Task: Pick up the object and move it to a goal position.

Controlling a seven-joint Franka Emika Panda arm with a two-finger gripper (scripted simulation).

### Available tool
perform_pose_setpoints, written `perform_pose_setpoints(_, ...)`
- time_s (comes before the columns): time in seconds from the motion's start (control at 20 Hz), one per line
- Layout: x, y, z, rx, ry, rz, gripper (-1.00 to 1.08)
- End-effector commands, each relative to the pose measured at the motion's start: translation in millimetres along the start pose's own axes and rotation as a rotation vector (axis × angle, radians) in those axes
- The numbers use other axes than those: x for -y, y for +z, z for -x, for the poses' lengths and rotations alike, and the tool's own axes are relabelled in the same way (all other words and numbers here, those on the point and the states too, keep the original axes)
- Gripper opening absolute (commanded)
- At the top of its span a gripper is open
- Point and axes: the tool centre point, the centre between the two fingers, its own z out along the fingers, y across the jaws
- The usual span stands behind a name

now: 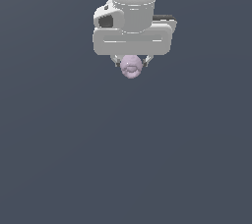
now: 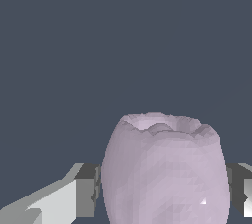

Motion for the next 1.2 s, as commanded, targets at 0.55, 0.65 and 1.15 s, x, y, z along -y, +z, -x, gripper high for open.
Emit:
perform_pose_setpoints(0.55,-20,-109,-8,0.001,0.000,0.001,-1.00)
perform_pose_setpoints(0.65,-21,-118,-9,0.001,0.000,0.001,-1.00)
perform_pose_setpoints(1.15,-25,-139,-12,0.001,0.000,0.001,-1.00)
